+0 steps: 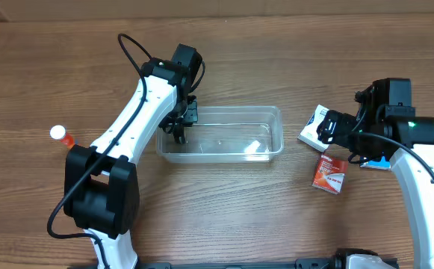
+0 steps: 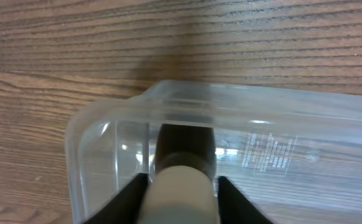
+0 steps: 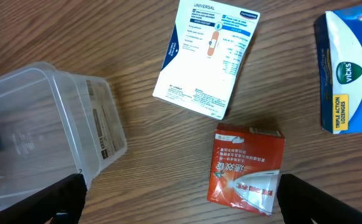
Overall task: Pack container
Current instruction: 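Carry black bottle into the container and release it with left gripper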
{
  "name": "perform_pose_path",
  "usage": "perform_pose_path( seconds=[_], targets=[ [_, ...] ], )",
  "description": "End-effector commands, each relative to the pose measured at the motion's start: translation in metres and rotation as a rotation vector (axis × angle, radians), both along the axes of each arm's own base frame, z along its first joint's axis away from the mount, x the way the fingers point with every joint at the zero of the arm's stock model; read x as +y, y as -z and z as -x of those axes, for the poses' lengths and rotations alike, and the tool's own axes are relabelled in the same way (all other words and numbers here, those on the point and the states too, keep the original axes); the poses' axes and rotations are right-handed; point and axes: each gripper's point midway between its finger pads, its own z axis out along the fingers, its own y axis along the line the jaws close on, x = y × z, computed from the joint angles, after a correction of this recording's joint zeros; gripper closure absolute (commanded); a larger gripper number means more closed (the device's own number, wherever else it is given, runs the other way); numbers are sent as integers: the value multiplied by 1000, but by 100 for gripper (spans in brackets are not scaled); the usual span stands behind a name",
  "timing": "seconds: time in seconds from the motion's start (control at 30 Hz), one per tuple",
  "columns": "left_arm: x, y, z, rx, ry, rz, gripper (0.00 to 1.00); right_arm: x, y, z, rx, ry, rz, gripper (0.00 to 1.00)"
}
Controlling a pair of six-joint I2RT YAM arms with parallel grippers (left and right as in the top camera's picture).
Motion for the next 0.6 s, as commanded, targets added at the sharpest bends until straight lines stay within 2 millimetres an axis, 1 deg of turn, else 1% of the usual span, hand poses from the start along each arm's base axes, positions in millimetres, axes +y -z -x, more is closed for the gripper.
perform_pose_path(
  seconds=[0.0,0.03,0.1,0.17,0.2,0.27,0.33,0.37,0.4,0.43,0.5,0.53,0.57],
  targets=[
    [6,4,0,3,-18,-22,57,-1,-13,-8,-41,6,-3,0],
    [6,2,-1,0,-18,-21,52,-1,-13,-8,-41,6,-3,0],
    [6,0,-1,-1,-18,-20,51,-1,-13,-8,-41,6,-3,0],
    [6,-7,0,-7,-18,-18,49,-1,-13,-8,-41,6,-3,0],
    [6,-15,-1,-20,-18,-16,48,-1,-13,-8,-41,6,-3,0],
    [7,-33,-3,-61,-19,-11,42,-1,-13,-8,-41,6,-2,0],
    [15,-65,-4,-136,-27,-29,36,-2,-12,-8,-41,8,3,0],
    [18,-77,-3,-165,-33,-34,28,-2,-12,-8,-41,8,4,0],
    [25,-100,-1,-221,-54,-37,9,-2,-12,-8,-40,8,4,0],
    [33,-122,2,-276,-78,-29,0,-2,-12,-8,-40,8,4,0],
    [46,-158,9,-376,-113,4,0,-2,-12,-8,-41,8,4,0],
    [58,-174,14,-423,-138,13,0,-2,-12,-8,-41,8,4,0],
    [69,-187,18,-458,-167,14,0,-2,-12,-8,-41,8,4,0]
  ],
)
